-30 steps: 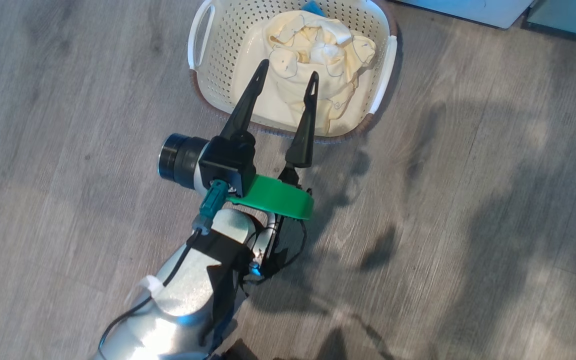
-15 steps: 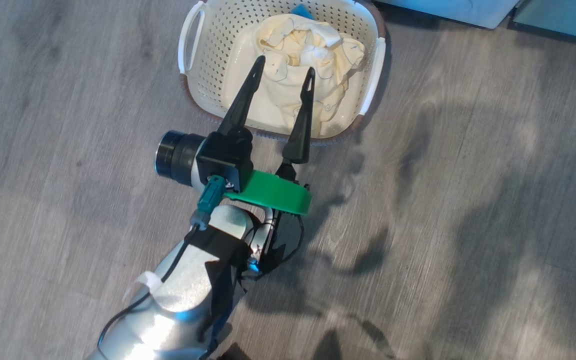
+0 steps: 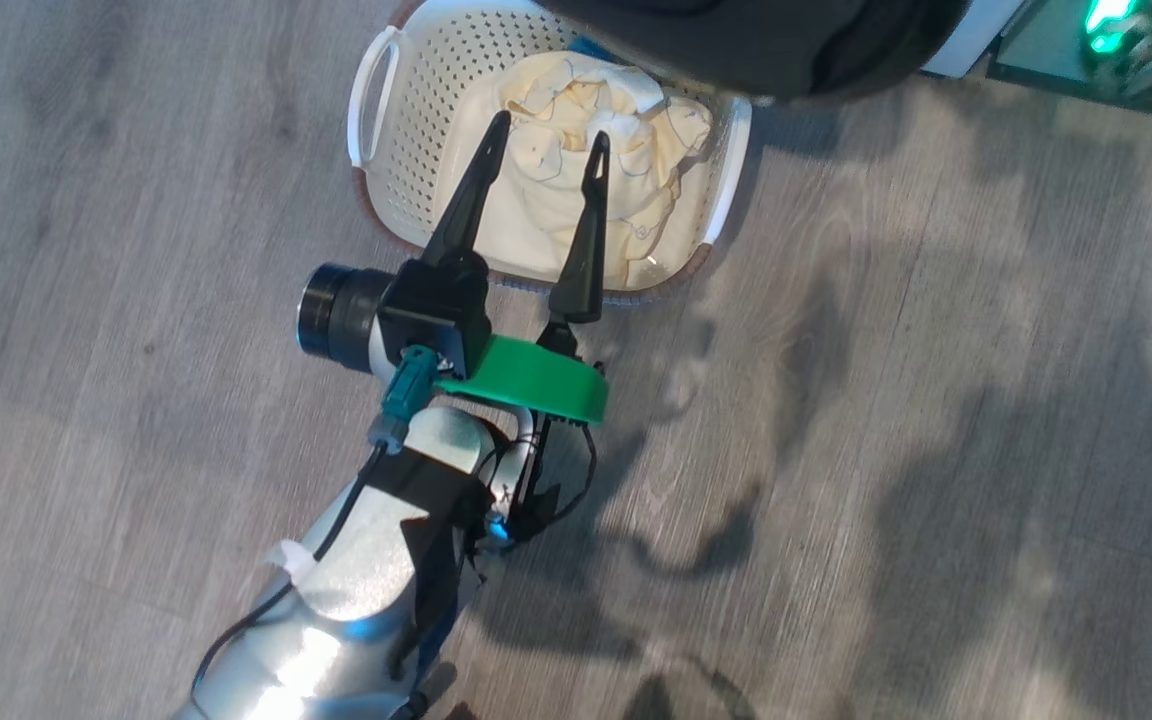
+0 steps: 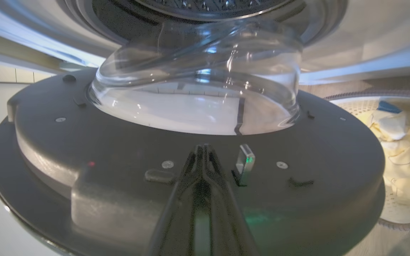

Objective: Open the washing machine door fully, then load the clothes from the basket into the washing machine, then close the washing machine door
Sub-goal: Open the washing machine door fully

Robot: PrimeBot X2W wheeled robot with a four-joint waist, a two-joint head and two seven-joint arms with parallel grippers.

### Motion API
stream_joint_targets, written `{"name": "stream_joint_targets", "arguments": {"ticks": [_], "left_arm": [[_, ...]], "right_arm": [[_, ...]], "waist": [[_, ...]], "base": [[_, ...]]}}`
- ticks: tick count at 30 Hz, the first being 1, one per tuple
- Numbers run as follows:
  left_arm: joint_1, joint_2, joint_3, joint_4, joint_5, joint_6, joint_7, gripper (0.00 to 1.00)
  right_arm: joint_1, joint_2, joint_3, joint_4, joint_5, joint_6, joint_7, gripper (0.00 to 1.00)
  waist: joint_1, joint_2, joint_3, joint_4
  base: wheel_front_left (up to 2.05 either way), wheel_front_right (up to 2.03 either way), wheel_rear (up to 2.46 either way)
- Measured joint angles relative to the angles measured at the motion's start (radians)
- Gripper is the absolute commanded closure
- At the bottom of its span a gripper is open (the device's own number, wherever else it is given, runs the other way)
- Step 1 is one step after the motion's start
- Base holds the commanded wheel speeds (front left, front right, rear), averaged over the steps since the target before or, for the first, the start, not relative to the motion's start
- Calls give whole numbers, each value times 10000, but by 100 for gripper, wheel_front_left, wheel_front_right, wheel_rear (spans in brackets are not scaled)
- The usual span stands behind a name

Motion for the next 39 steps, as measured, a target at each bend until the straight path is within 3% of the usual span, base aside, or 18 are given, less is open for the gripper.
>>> {"name": "stream_joint_targets", "arguments": {"ticks": [14, 26, 31, 39], "left_arm": [[548, 0, 73, 128, -15, -90, -2, 0], [790, 2, 59, 201, -19, -163, 0, 0], [796, 2, 48, 201, -19, -163, 0, 0], [814, 4, 178, 222, -17, -163, 0, 0]], "right_arm": [[2050, 44, 1432, -2249, 867, 0, 531, 100], [2698, 52, 2336, -2748, 1377, 0, 309, 100], [2699, 63, 2393, -2765, 1465, 0, -215, 100], [2957, 84, 1578, -2840, 1237, 0, -2600, 100]], "waist": [[0, 0, -601, 106], [-1, 0, -914, 301], [-1, 0, -937, 324], [1, 0, -1047, 186]], "base": [[0, 0, 0], [0, 0, 0], [0, 0, 0], [0, 0, 0]]}}
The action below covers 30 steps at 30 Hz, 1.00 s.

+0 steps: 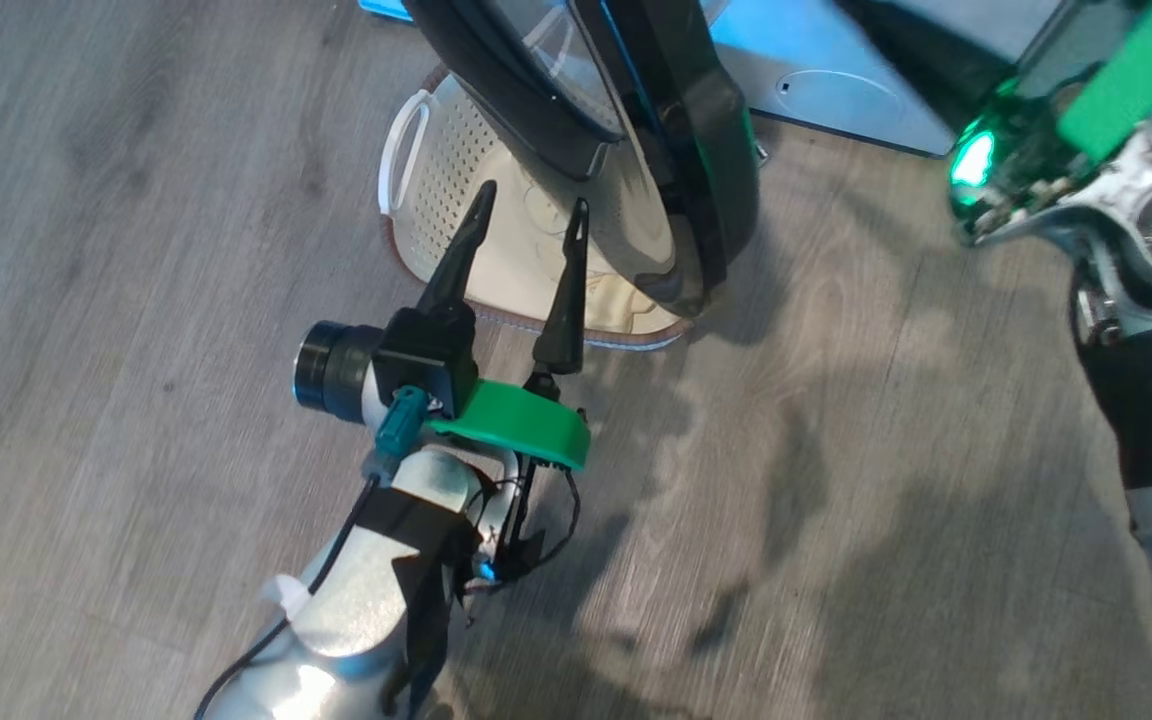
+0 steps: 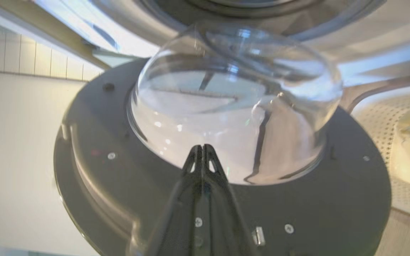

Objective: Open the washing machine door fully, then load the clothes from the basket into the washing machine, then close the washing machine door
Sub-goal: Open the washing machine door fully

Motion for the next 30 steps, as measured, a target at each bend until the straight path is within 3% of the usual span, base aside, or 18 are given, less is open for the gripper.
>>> {"name": "stream_joint_targets", "arguments": {"ticks": [2, 3, 5, 6, 11, 23, 30], "left_arm": [[2, -2, 40, 8, 0, -2, 0, 0], [8, 0, 73, 12, 0, -2, 0, 0], [44, 2, 140, 33, 2, -4, 0, 0], [81, 0, 148, 59, 4, -13, 0, 0], [173, 2, 303, 282, 90, -100, 0, 0], [657, 4, 802, 698, 284, -330, 0, 0], [974, 6, 1055, 886, 372, -454, 0, 0]], "right_arm": [[50, 0, -209, -67, -75, 0, -383, 100], [115, 0, -418, -194, -199, 0, -817, 93], [169, -36, -763, -504, -560, 0, -1582, 21], [212, -52, -934, -660, -788, 0, -1983, 0], [991, -343, -1432, -1237, -1682, 0, -3294, 0], [3311, -1787, -1574, -1569, -6027, 0, -7680, 0], [4681, -1912, -2297, -1342, -8978, 0, -8426, 0]], "waist": [[1, 0, -27, -31], [0, 0, -55, -64], [0, 0, -90, -154], [1, 0, -111, -195], [0, 0, -252, -406], [-1, 0, -988, -944], [-1, 0, -1528, -1197]], "base": [[0, 0, 0], [0, 0, 0], [0, 0, 0], [0, 0, 0], [0, 0, 0], [0, 0, 0], [0, 0, 0]]}}
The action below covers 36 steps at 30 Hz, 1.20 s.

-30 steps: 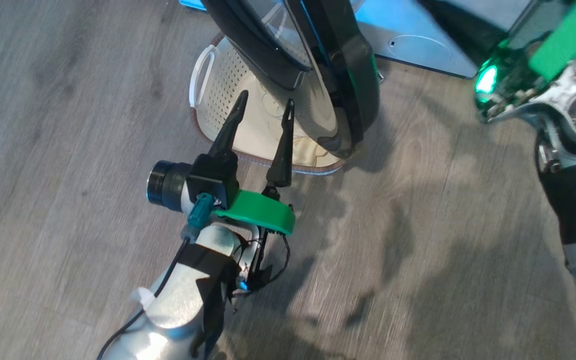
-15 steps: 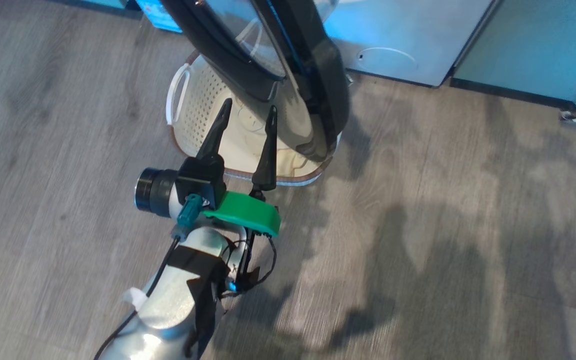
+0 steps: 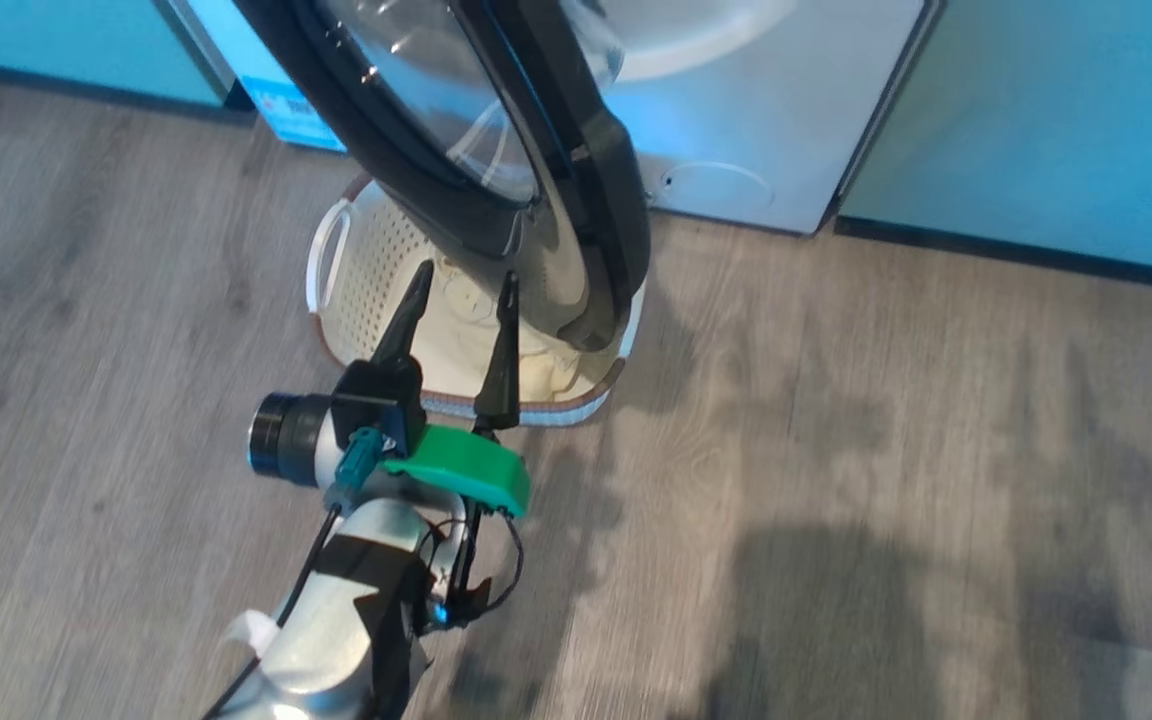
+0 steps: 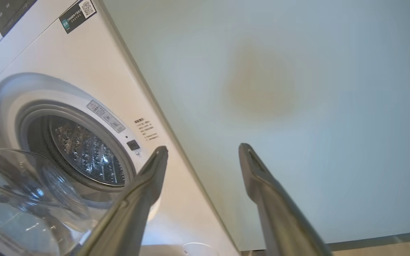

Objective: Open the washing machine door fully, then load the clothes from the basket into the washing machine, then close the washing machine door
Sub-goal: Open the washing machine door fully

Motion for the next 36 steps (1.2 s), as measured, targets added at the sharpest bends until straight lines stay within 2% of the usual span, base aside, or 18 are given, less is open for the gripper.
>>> {"name": "stream_joint_targets", "arguments": {"ticks": [6, 14, 23, 36], "left_arm": [[364, 4, 46, 73, 82, -90, 0, 0], [999, 13, 105, 309, 84, -284, 0, 0], [1498, 17, 360, 416, 96, -487, 0, 0], [1876, 21, 476, 420, 96, -573, 0, 0]], "right_arm": [[1480, 706, -1005, -614, -2268, 2, -4, 0], [3437, 1620, -1634, -1476, -4276, 2, -4, 0], [4853, 2136, -1749, -2276, -5342, 2, -2, 0], [5683, 2295, -1616, -2644, -5682, 2, -2, 0]], "waist": [[-1, 0, -490, -135], [-1, 0, -1228, -281], [0, 0, -1952, -479], [0, 0, -2346, -687]], "base": [[0, 0, 0], [0, 0, 0], [0, 0, 0], [0, 0, 0]]}}
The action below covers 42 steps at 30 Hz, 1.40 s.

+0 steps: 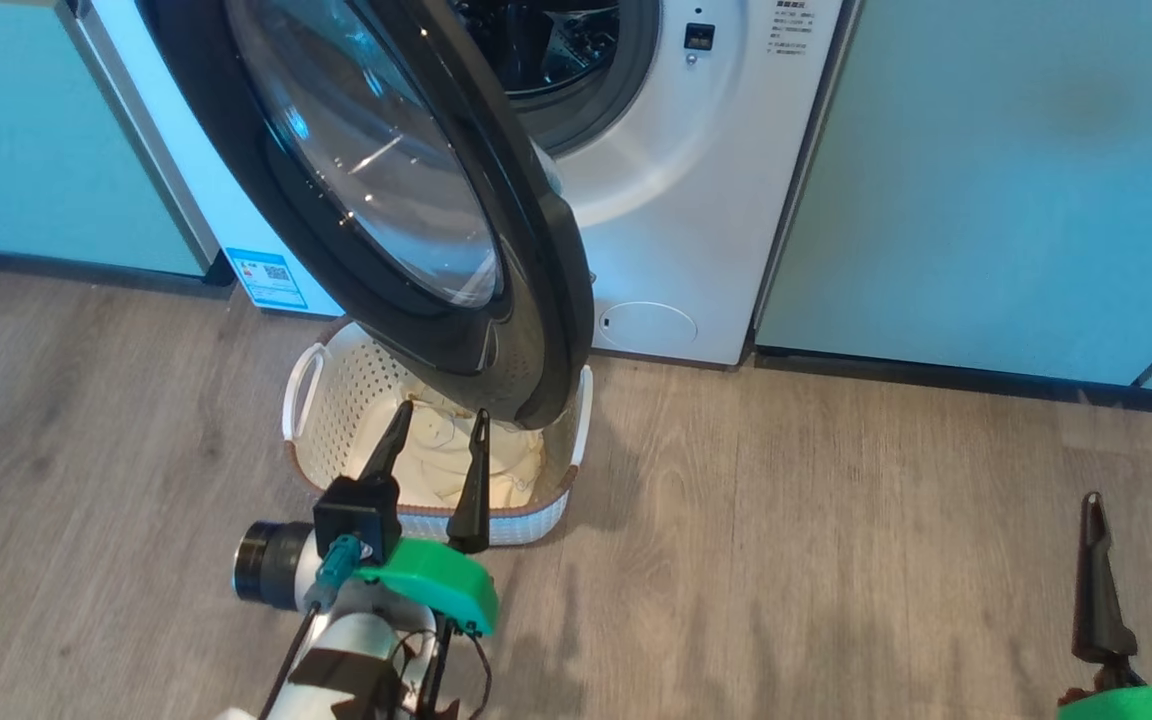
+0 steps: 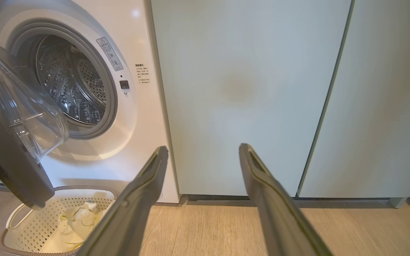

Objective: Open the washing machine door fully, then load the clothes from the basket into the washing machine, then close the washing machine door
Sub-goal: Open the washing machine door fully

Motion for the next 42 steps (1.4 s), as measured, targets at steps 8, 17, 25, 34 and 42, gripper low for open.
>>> {"name": "stream_joint_targets", "arguments": {"ticks": [8, 17, 25, 34, 42], "left_arm": [[-1, -2, 107, 0, 0, 0, 0, 0], [-1, -2, 194, 2, 0, 0, 0, 0], [-26, -2, 244, 17, 0, 0, 0, 0], [-138, -4, 278, 163, -12, 46, 0, 100], [-799, -8, 802, 50, 151, 439, 0, 100]], "right_arm": [[3, 12, 0, 2, 73, 0, 0, 0], [2, 13, -25, 8, 88, 0, 0, 0], [2, 15, -54, 8, 88, 0, 0, 0], [2, 17, -38, 8, 90, 0, 0, 0], [2, 19, -42, 8, 104, 0, 0, 0]], "waist": [[1, 0, 42, -61], [1, 0, 38, -124], [1, 0, 93, -166], [1, 0, 76, -242], [1, 0, 143, -257]], "base": [[0, 0, 0], [0, 0, 0], [0, 0, 0], [0, 0, 0], [0, 0, 0]]}}
